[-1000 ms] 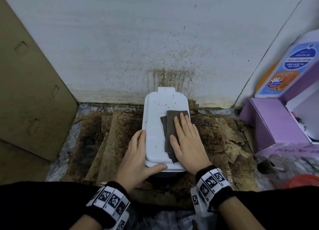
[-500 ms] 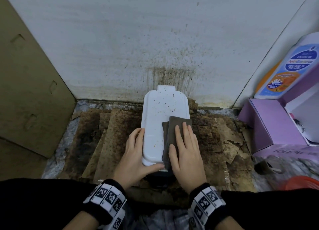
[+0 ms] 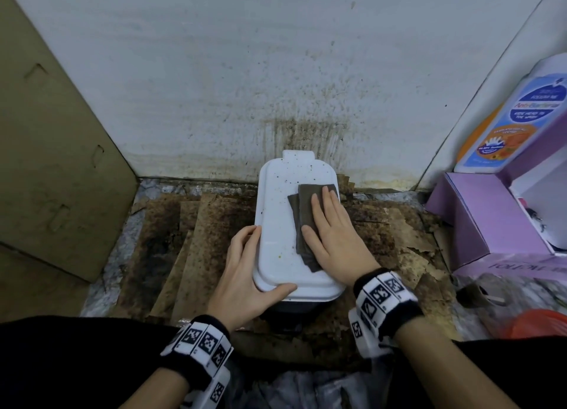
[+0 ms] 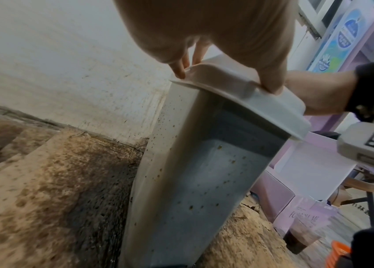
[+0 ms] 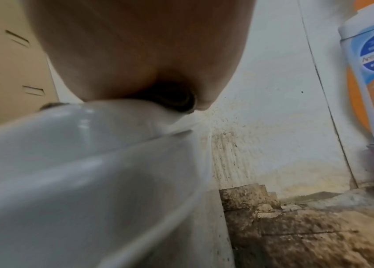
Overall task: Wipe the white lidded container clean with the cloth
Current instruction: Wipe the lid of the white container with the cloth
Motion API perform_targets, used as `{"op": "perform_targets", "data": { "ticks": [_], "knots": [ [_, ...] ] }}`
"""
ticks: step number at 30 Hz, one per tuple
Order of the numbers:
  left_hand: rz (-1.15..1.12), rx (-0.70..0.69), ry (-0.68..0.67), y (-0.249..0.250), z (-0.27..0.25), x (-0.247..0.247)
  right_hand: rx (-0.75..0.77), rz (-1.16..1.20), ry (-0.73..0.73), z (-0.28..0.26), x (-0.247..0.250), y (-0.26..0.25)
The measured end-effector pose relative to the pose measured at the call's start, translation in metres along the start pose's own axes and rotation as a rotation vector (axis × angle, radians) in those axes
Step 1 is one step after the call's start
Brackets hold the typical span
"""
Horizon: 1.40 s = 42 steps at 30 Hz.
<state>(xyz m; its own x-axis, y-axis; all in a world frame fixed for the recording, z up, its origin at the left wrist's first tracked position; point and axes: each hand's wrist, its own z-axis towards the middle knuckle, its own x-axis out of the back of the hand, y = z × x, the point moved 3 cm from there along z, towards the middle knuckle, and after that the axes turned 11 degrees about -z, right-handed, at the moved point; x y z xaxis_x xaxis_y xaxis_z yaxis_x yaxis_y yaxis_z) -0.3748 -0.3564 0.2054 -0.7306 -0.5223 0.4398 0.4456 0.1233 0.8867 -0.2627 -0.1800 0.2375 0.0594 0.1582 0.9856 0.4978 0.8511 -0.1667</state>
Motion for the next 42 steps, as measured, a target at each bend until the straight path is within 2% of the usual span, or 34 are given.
{"op": "perform_targets", "data": {
  "ticks": [7, 12, 18, 22, 25, 29, 34, 38, 42],
  "knots": [
    [0.026, 0.019, -0.020, -0.002, 0.001, 0.001, 0.000, 0.003, 0.028, 0.003, -0.001, 0.000],
    [0.056, 0.022, -0.011, 0.000, 0.002, 0.002, -0.019, 0.109, 0.077, -0.036, -0.008, -0.011],
    [0.042, 0.006, 0.020, 0.001, 0.003, -0.001, -0.080, 0.028, 0.113, -0.070, -0.018, -0.025],
    [0.032, 0.003, 0.021, 0.001, 0.002, -0.001, -0.090, -0.138, 0.104, -0.062, -0.012, -0.026],
    [0.031, 0.009, 0.006, -0.001, 0.003, -0.002, -0.051, -0.177, 0.066, -0.050, -0.008, -0.024],
    [0.024, 0.024, -0.018, -0.003, 0.002, -0.001, 0.009, -0.115, -0.014, -0.016, 0.000, -0.007],
    [0.009, 0.034, -0.022, -0.003, 0.004, 0.001, 0.010, -0.042, -0.078, 0.030, 0.008, 0.012],
    [0.051, 0.038, -0.062, -0.002, 0.010, 0.007, 0.017, -0.036, -0.110, 0.028, 0.005, 0.012],
    [0.056, 0.032, -0.058, -0.001, 0.008, 0.008, 0.014, -0.005, -0.027, 0.004, 0.000, 0.003]
  ]
}}
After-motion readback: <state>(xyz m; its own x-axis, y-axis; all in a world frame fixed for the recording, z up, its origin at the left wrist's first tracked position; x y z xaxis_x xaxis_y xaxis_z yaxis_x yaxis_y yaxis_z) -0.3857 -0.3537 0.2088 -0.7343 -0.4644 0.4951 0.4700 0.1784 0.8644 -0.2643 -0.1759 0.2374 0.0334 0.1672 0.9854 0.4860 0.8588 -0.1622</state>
